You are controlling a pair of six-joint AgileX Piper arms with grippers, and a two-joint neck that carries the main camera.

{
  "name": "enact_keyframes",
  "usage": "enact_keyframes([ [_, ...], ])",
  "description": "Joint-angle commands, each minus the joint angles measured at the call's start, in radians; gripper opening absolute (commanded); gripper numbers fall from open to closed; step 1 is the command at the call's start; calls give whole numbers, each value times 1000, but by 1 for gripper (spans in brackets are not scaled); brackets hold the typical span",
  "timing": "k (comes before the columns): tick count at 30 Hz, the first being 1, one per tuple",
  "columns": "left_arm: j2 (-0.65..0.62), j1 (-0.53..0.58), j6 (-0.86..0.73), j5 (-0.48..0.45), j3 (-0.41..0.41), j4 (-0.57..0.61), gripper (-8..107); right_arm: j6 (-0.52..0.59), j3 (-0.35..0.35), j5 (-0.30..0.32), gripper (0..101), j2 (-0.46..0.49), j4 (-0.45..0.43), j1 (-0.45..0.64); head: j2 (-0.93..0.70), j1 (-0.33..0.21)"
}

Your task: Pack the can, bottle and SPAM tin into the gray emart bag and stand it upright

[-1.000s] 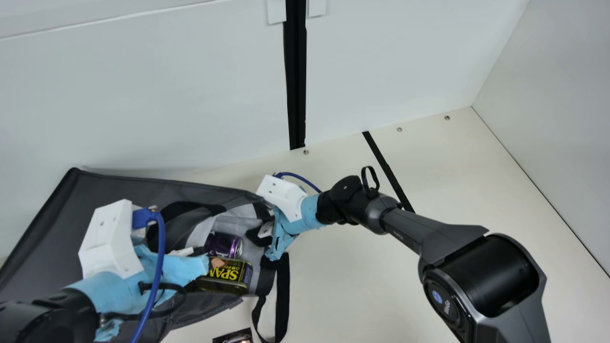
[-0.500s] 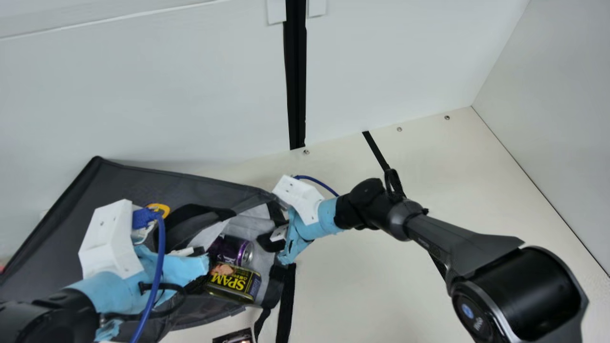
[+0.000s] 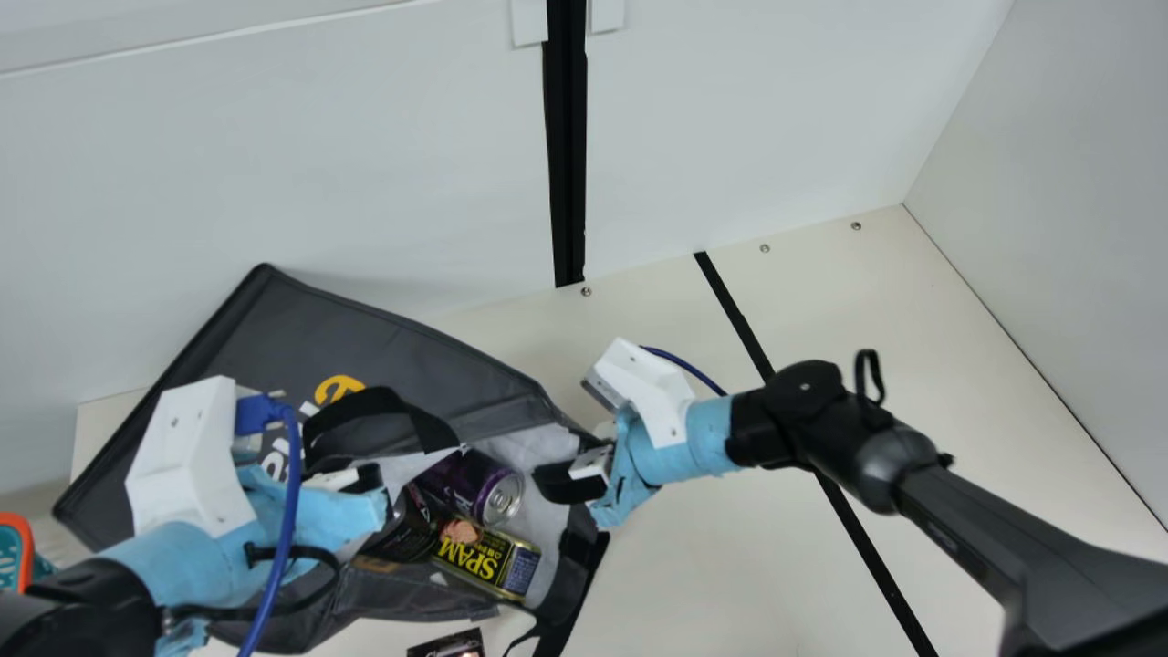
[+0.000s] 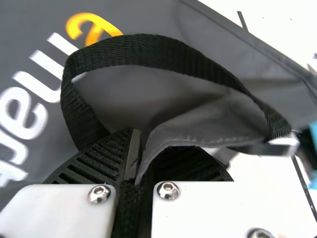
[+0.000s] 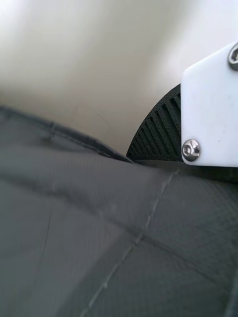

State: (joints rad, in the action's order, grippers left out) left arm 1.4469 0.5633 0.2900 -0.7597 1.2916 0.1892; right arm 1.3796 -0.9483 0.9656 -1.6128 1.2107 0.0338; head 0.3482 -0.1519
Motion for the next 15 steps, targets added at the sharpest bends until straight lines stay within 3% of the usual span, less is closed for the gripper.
enact_keyframes([
  [1,-3,-3,-16,-9,17,-4,-8,-33,20,47,0,69,3,28,1,-23],
  [13,-8,-28,-153,-118,165,-2,-8,-208,63,245,0,286,9,193,1,-23],
  [15,-8,-32,-178,-143,195,3,-8,-236,66,254,0,310,21,200,1,-23],
])
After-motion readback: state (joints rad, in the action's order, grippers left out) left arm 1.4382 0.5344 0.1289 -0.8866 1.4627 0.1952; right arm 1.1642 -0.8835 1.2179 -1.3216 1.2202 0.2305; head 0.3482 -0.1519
